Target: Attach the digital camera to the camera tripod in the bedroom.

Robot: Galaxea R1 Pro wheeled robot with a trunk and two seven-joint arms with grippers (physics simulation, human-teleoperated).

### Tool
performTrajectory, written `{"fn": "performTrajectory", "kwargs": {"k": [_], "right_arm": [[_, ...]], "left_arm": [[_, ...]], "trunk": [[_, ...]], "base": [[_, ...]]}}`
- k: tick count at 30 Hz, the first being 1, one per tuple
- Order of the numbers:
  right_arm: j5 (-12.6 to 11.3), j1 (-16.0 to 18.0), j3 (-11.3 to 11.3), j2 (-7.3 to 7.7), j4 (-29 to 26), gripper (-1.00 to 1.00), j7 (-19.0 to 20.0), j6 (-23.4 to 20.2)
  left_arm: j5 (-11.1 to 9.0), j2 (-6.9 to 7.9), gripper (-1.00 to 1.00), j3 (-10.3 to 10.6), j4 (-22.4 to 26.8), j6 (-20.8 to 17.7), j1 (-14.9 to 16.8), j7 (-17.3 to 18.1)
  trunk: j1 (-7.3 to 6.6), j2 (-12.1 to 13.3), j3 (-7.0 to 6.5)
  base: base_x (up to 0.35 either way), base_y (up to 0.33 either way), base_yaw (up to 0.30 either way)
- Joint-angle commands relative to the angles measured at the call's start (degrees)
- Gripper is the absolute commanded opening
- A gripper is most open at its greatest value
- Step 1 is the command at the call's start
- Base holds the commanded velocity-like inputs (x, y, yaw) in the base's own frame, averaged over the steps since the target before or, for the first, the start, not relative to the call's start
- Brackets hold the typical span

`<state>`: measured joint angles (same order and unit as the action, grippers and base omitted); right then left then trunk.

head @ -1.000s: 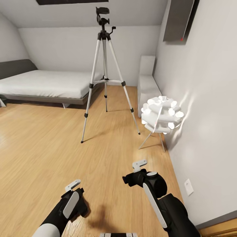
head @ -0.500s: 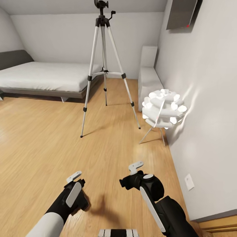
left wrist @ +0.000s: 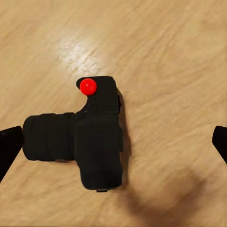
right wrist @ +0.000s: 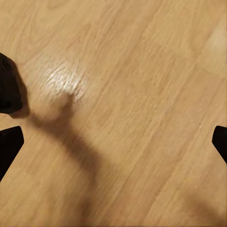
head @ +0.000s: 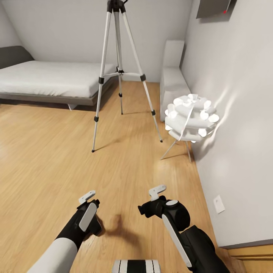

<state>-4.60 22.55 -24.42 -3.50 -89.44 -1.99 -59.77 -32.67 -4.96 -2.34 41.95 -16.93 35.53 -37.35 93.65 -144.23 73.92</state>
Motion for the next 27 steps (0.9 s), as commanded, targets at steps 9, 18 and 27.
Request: {"fn": "performTrajectory", "kwargs": {"k": [9, 18, 27], "right_arm": [[-0.5, 0.4, 0.7, 0.17, -0.6, 1.00, -0.1, -0.2], [-0.5, 0.5, 1.1, 0.24, -1.9, 1.00, -0.1, -0.2], [-0.6, 0.3, 1.1, 0.31, -2.3, 1.00, -0.1, -0.2]], "left_arm": [[-0.3, -0.71, 1.00, 0.0, 0.3, 0.2, 0.1, -2.7], [-0.2, -0.95, 1.00, 1.9, 0.3, 1.2, 0.1, -3.6], [-0.2, -0.93, 1.00, 4.2, 0.3, 1.7, 0.1, -3.8]], "trunk": [[0.22, -0.1, 2.05], [0.45, -0.3, 4.04], [0.68, -0.4, 6.03]], "base": [[0.000, 0.000, 0.000], [0.000, 0.000, 0.000], [0.000, 0.000, 0.000]]}}
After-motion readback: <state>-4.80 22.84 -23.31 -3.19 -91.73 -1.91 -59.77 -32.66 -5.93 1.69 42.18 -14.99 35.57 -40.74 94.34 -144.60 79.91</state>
